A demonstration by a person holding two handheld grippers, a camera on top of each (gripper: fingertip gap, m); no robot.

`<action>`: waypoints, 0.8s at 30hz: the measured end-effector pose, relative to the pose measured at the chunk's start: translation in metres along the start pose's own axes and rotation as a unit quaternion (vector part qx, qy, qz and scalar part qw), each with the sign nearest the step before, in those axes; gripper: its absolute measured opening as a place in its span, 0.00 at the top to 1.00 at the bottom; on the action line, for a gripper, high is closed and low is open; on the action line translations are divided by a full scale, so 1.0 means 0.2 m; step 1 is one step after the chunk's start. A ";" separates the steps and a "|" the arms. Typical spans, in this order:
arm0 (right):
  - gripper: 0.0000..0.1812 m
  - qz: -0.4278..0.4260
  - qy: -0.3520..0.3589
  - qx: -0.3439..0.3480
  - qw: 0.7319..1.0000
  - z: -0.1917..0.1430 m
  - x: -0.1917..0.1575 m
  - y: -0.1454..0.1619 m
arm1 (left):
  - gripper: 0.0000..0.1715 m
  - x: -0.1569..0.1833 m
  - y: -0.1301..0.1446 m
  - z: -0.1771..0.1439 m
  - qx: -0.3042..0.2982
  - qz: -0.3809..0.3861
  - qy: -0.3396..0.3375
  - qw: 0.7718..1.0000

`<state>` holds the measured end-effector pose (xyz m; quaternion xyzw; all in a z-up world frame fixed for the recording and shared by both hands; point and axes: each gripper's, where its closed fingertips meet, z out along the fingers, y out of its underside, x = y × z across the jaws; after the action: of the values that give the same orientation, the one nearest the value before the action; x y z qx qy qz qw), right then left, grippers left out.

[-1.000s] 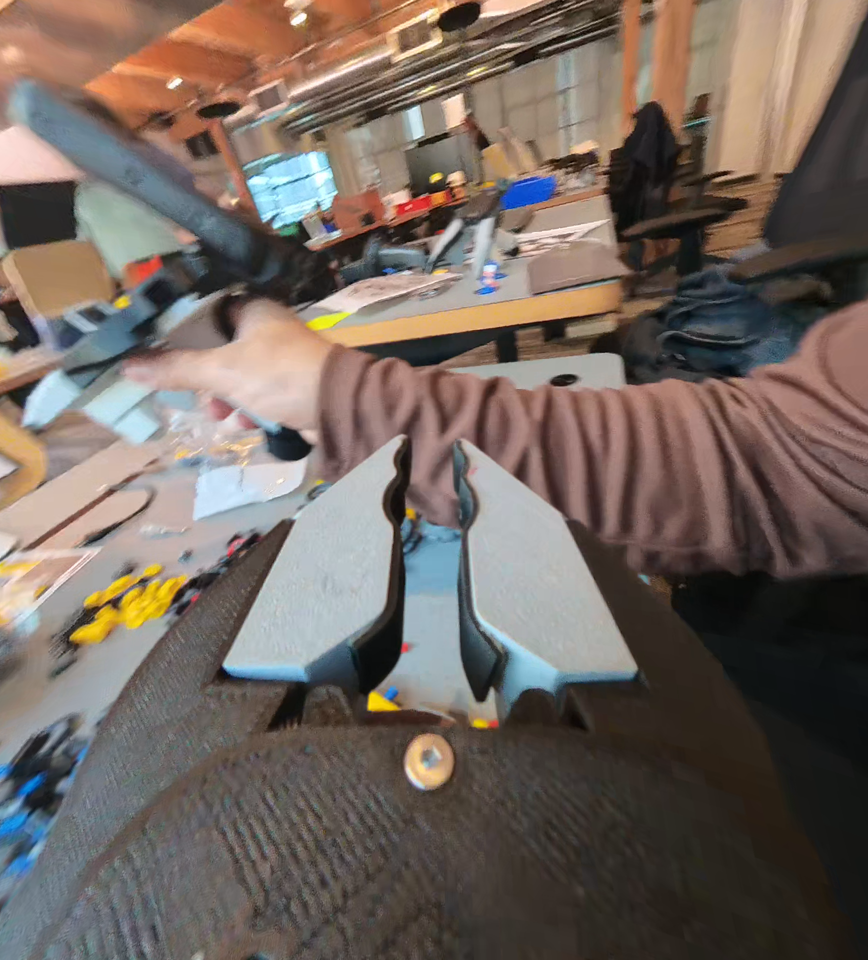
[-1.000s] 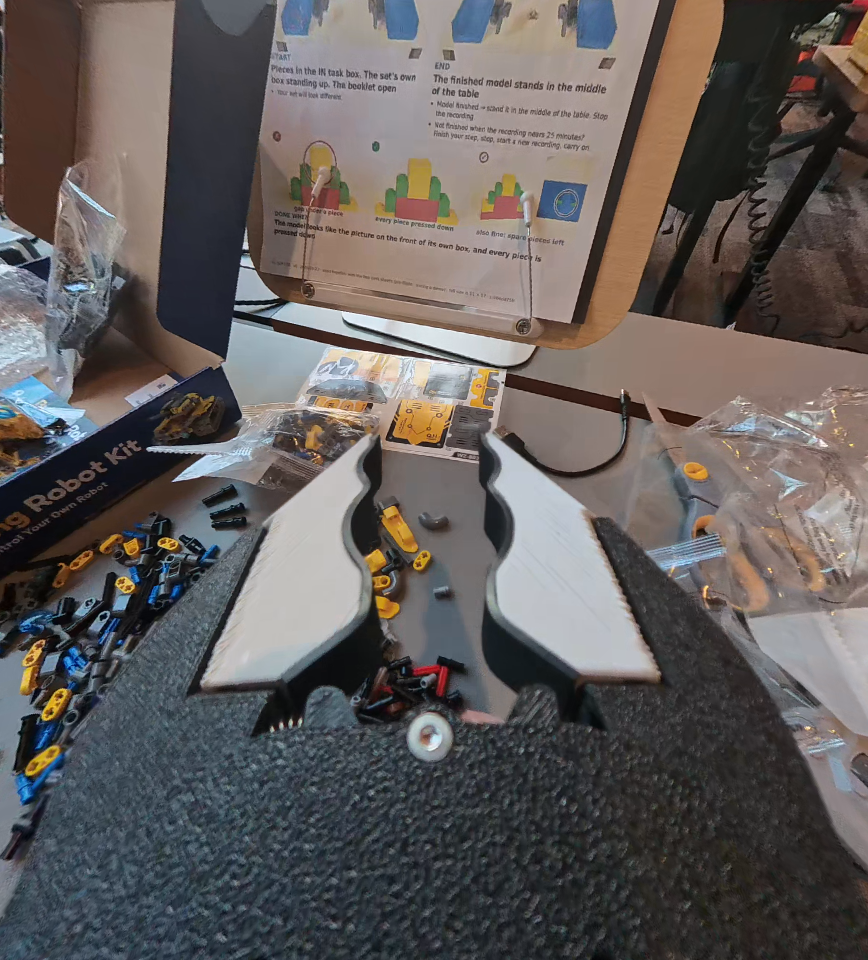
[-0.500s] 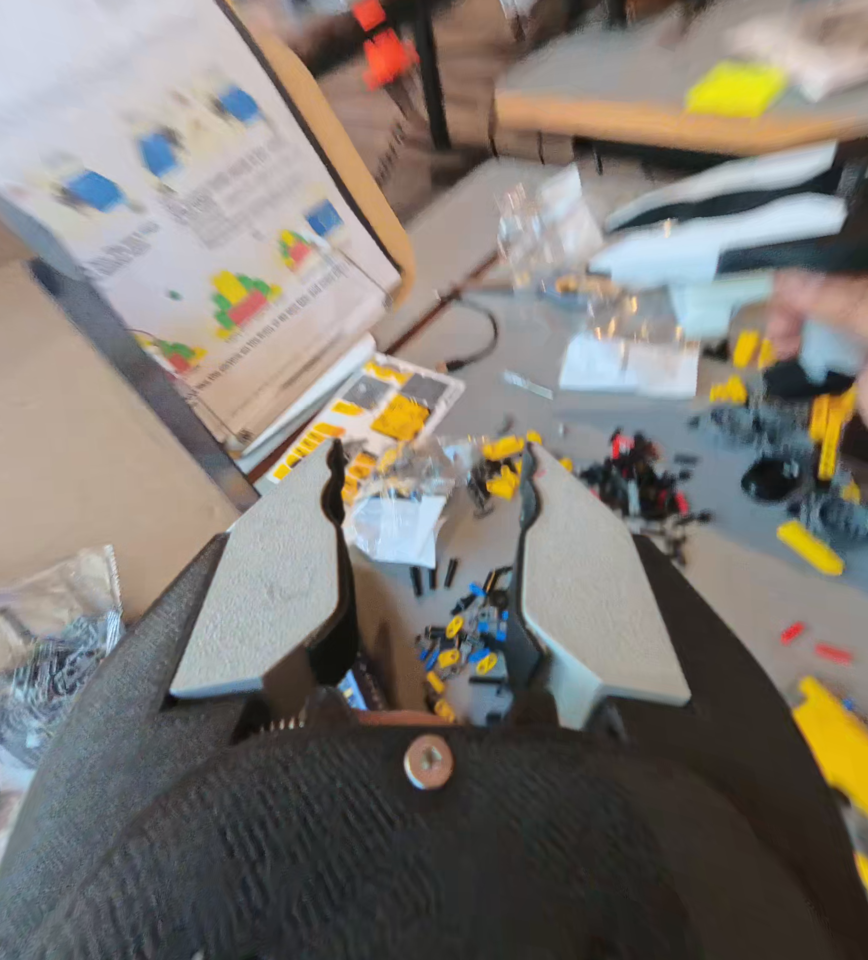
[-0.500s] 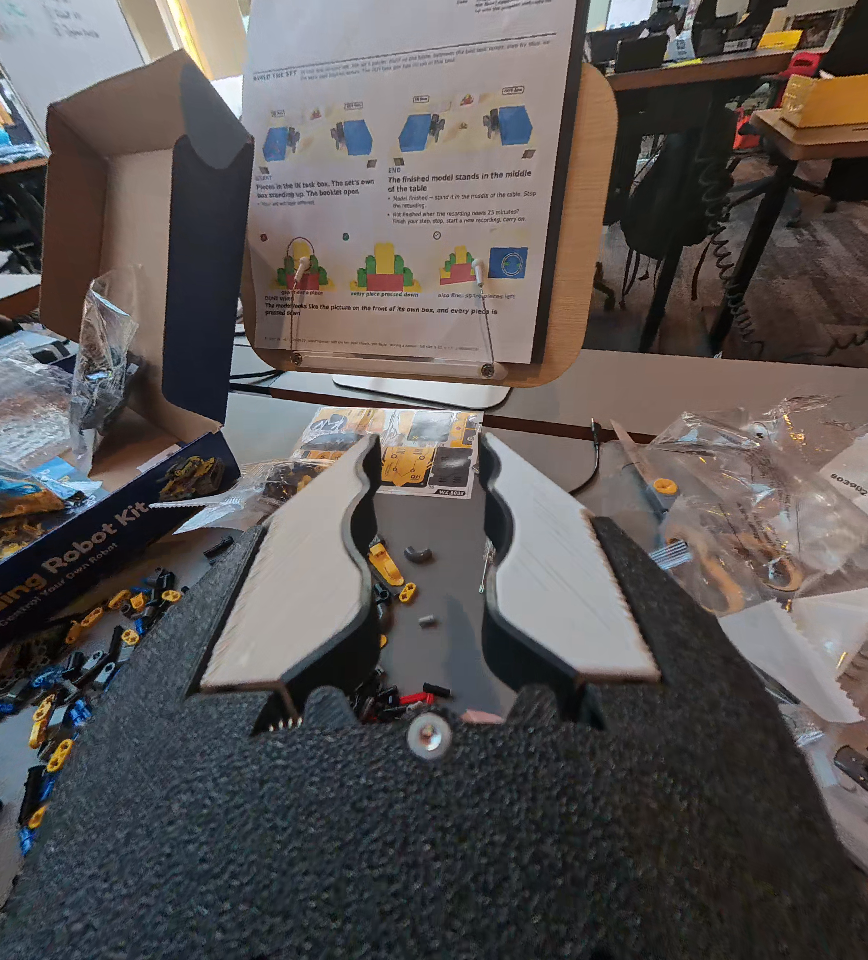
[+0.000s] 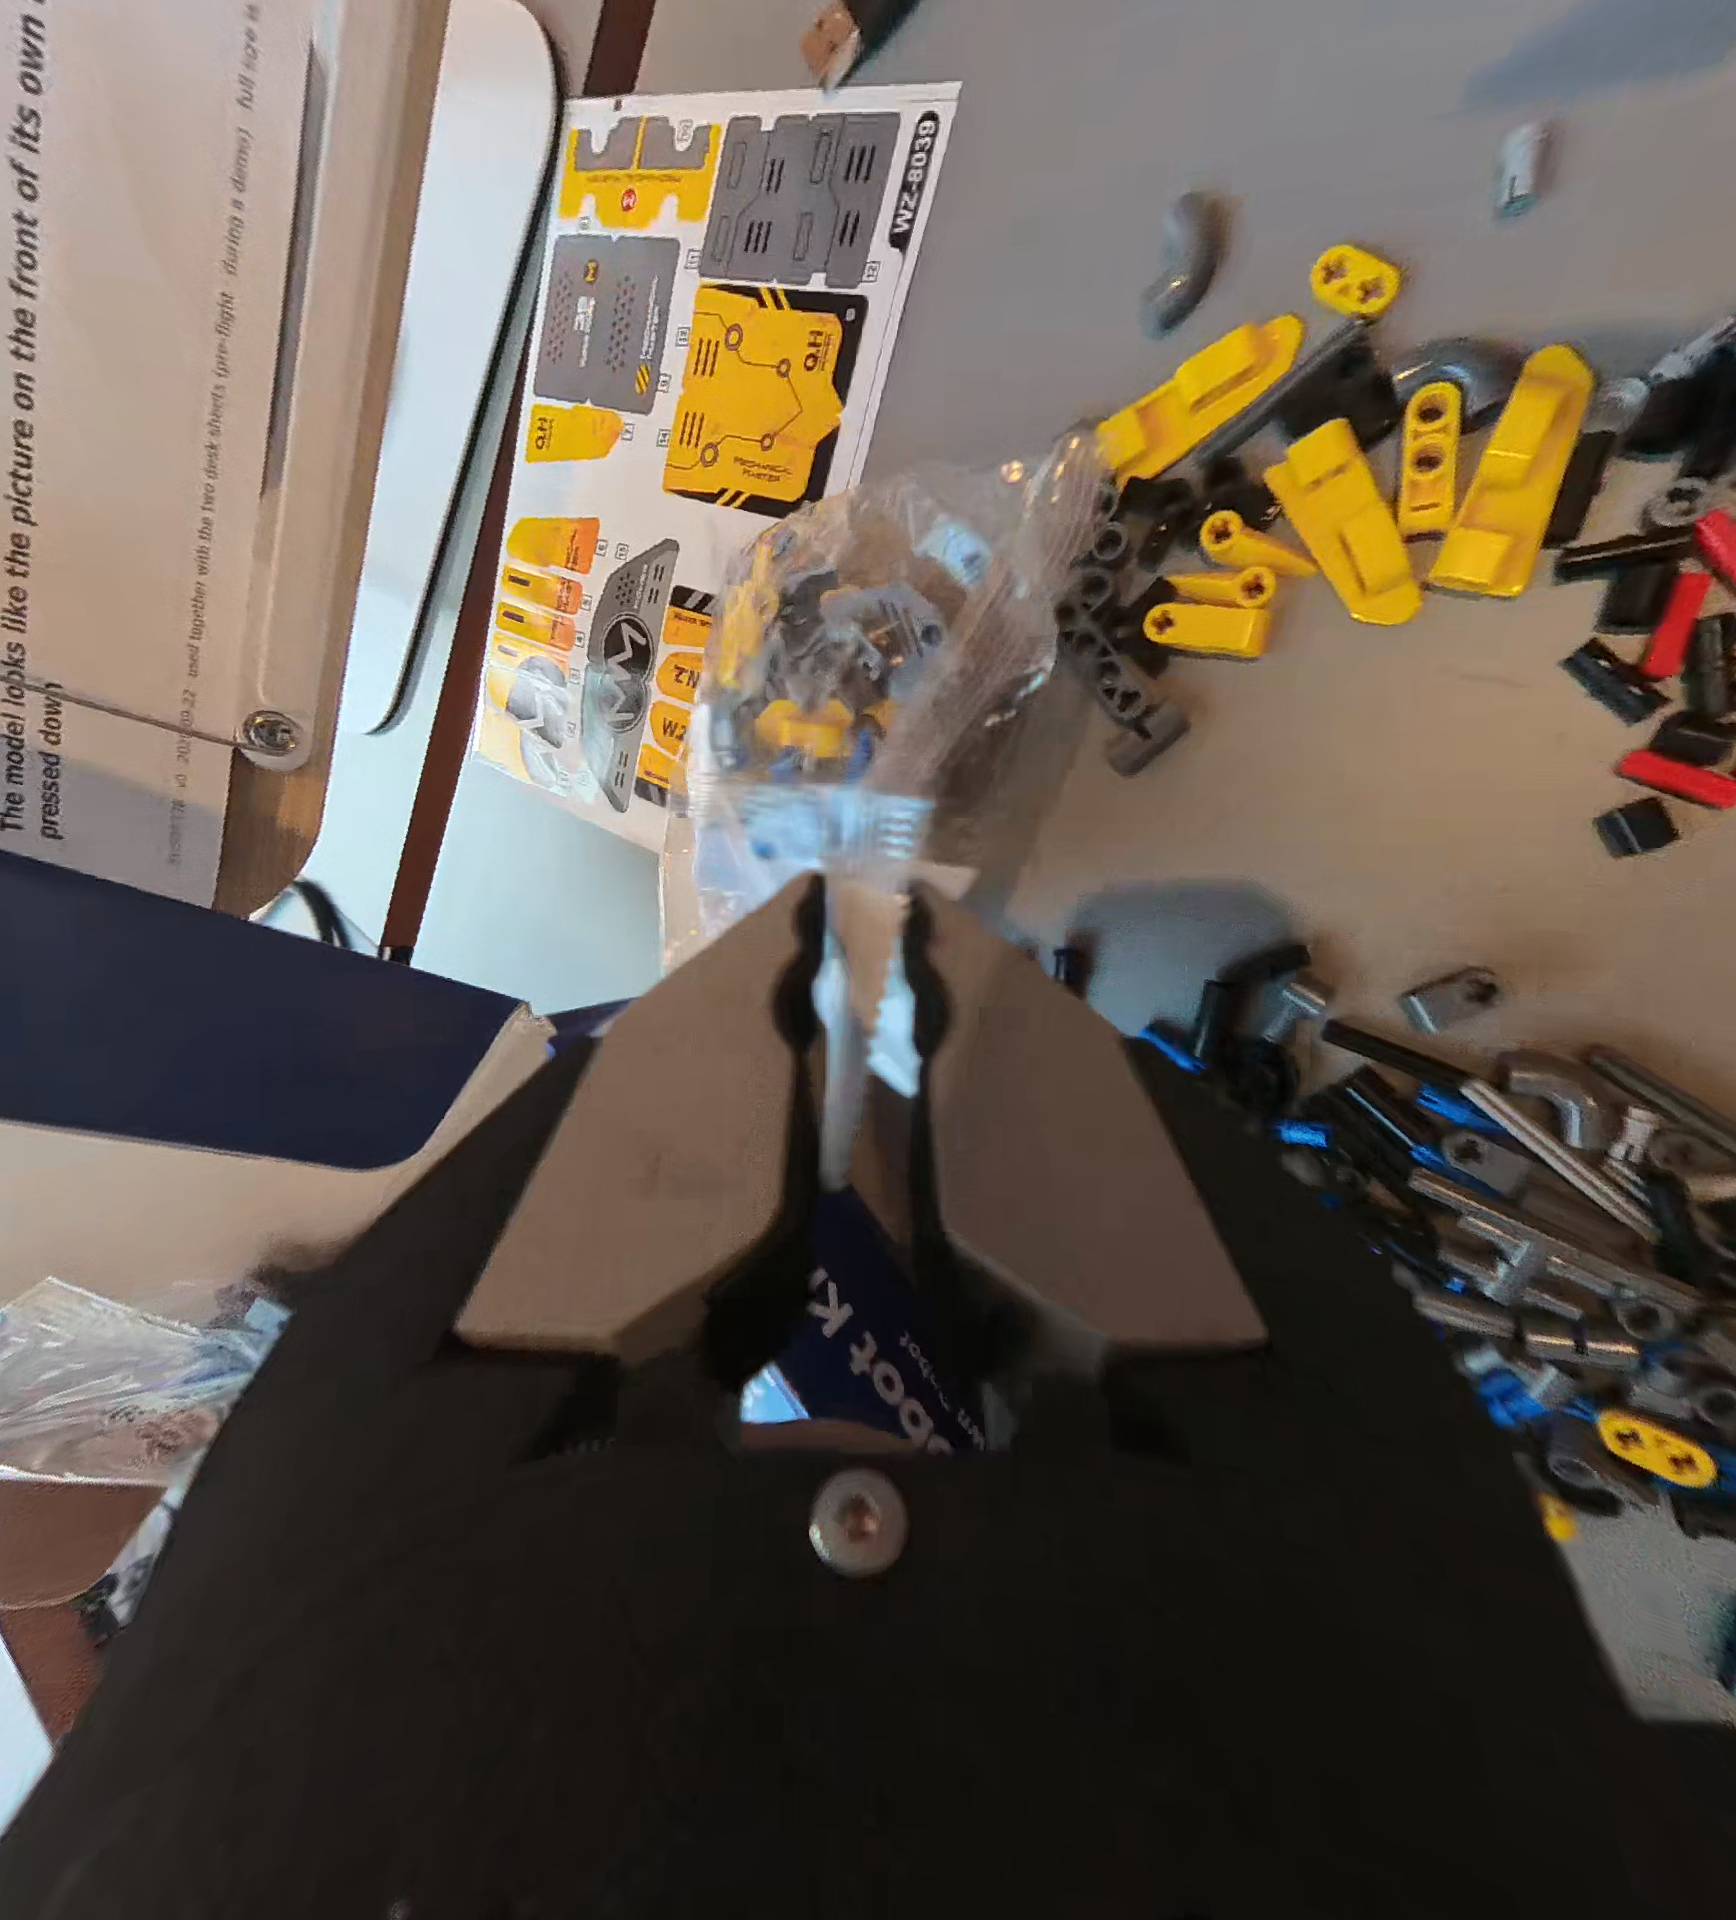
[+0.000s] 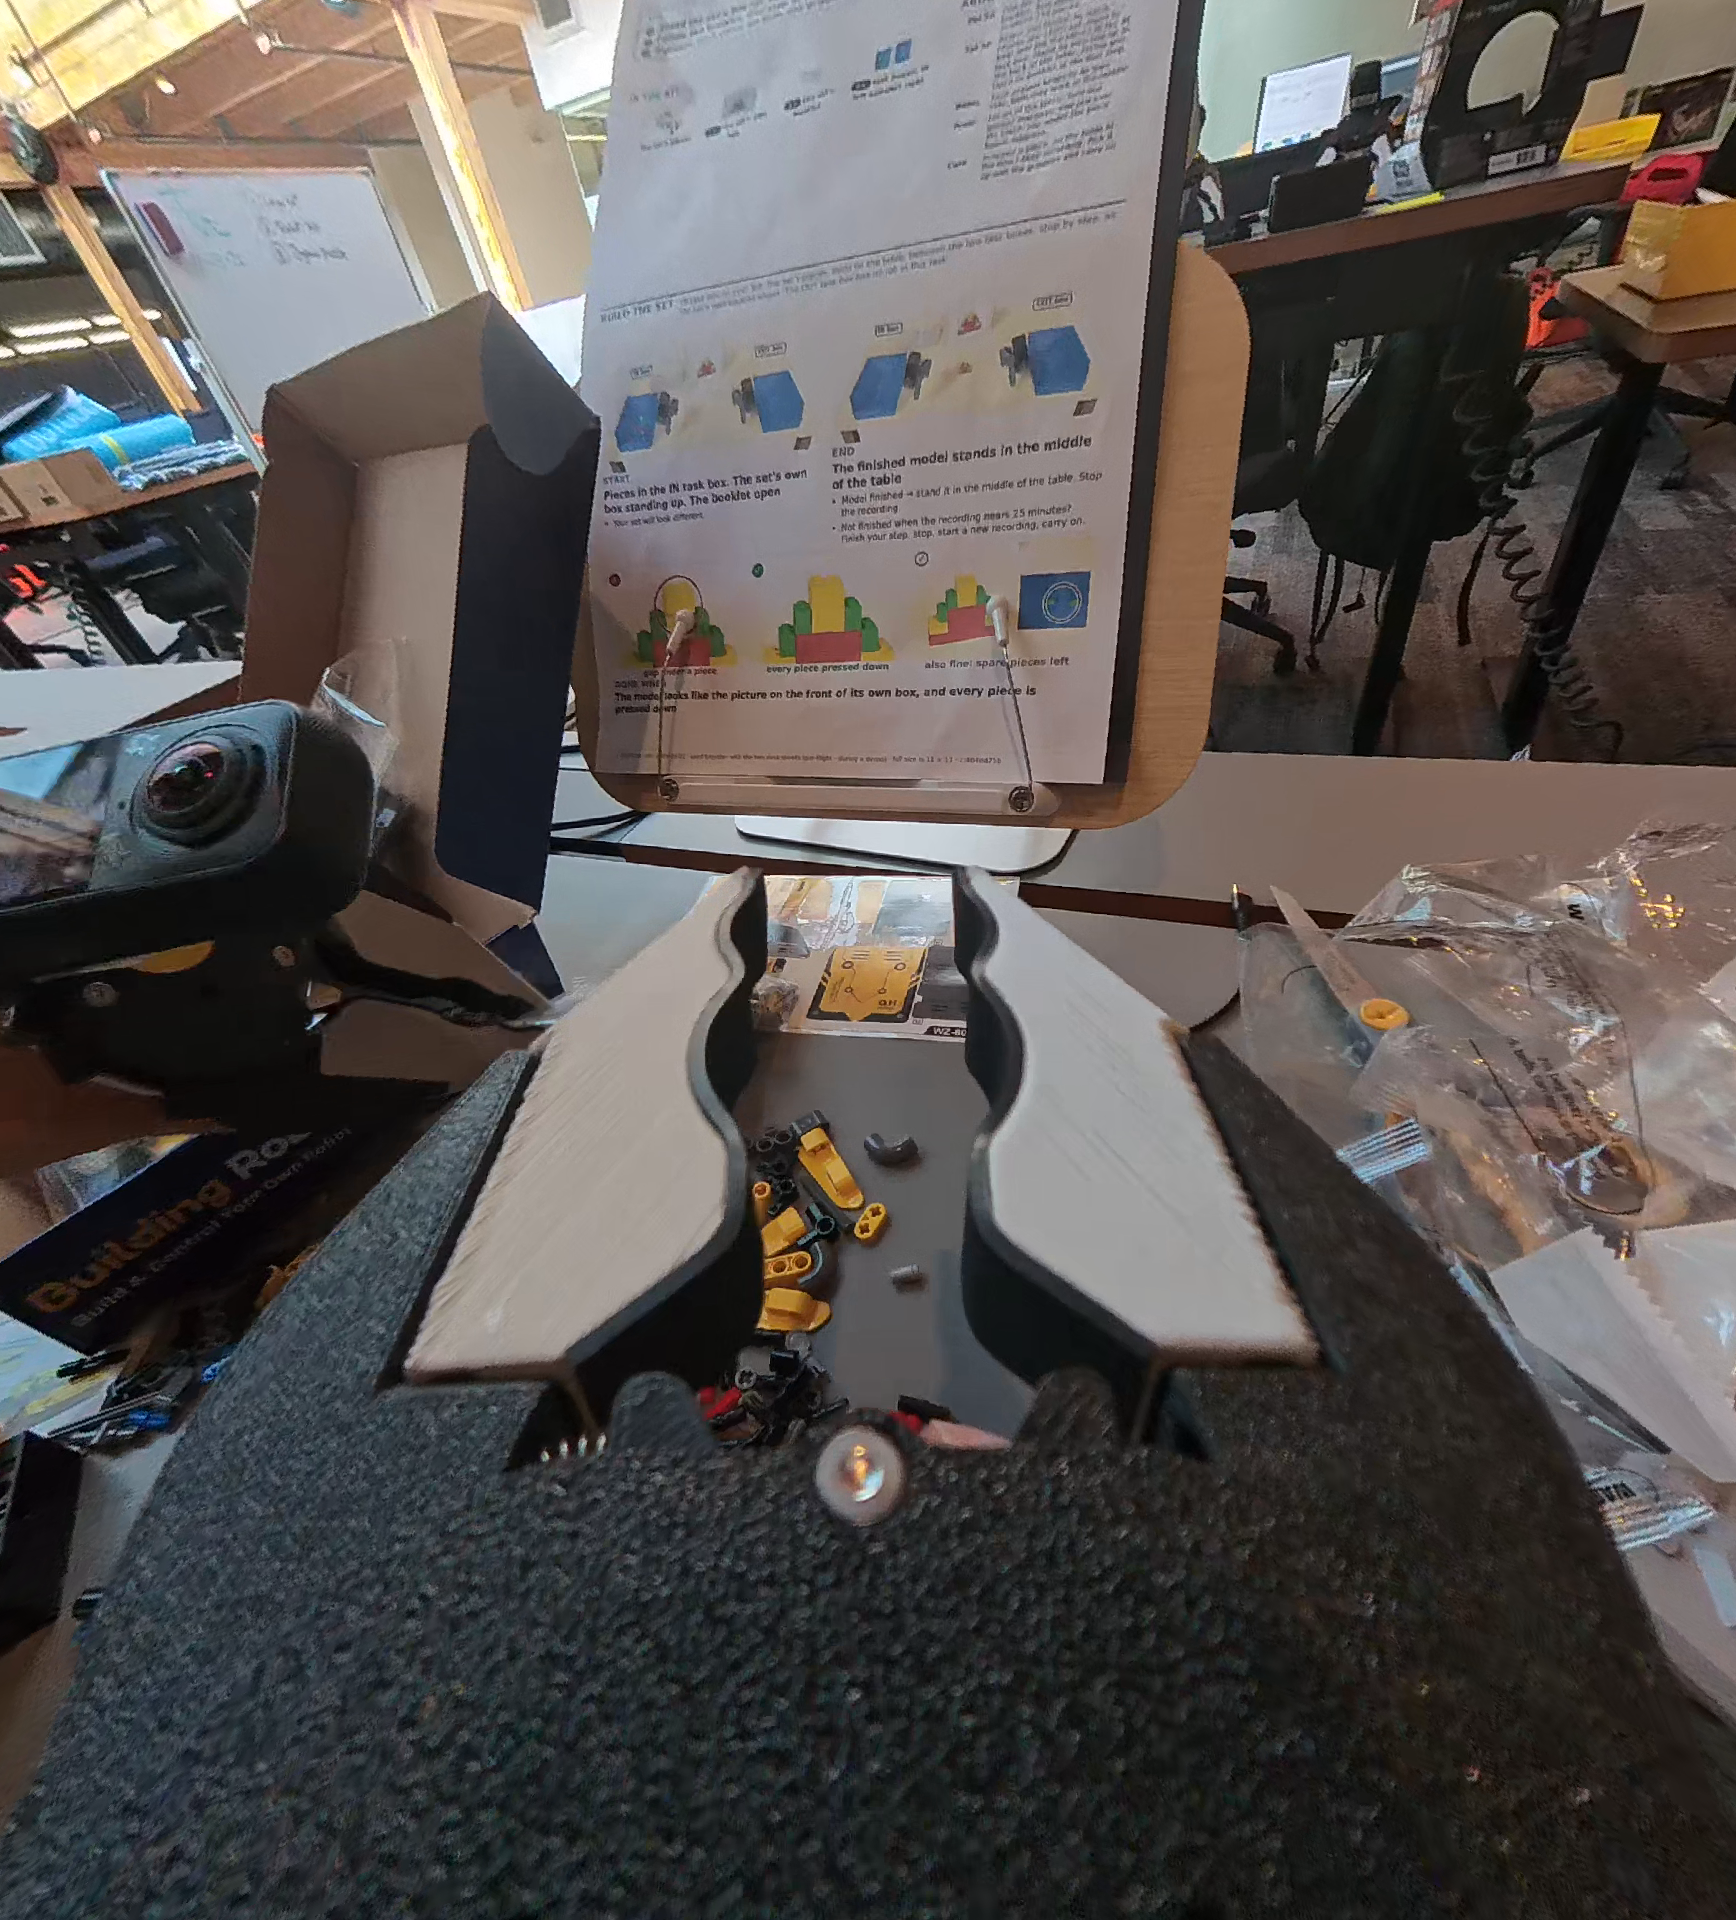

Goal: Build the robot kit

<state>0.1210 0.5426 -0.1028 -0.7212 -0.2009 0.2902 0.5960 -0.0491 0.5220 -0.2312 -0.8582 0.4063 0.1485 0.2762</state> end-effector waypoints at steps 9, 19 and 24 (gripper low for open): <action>0.82 0.038 -0.011 0.007 0.999 -0.02 0.05 -0.01 | 1.00 -0.17 -0.11 -0.09 0.040 -0.060 0.010 0.997; 0.80 0.055 -0.048 0.006 0.997 -0.01 0.00 0.00 | 1.00 -0.07 -0.10 -0.17 0.074 -0.017 0.028 0.997; 0.77 0.025 -0.105 -0.001 0.994 0.03 -0.23 0.03 | 1.00 -0.03 -0.08 -0.19 0.082 0.034 -0.001 0.996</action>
<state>0.0817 0.5168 -0.1007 -0.6921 -0.2447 0.3793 0.5633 -0.0400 0.5116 -0.1926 -0.8182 0.4457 0.1254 0.3407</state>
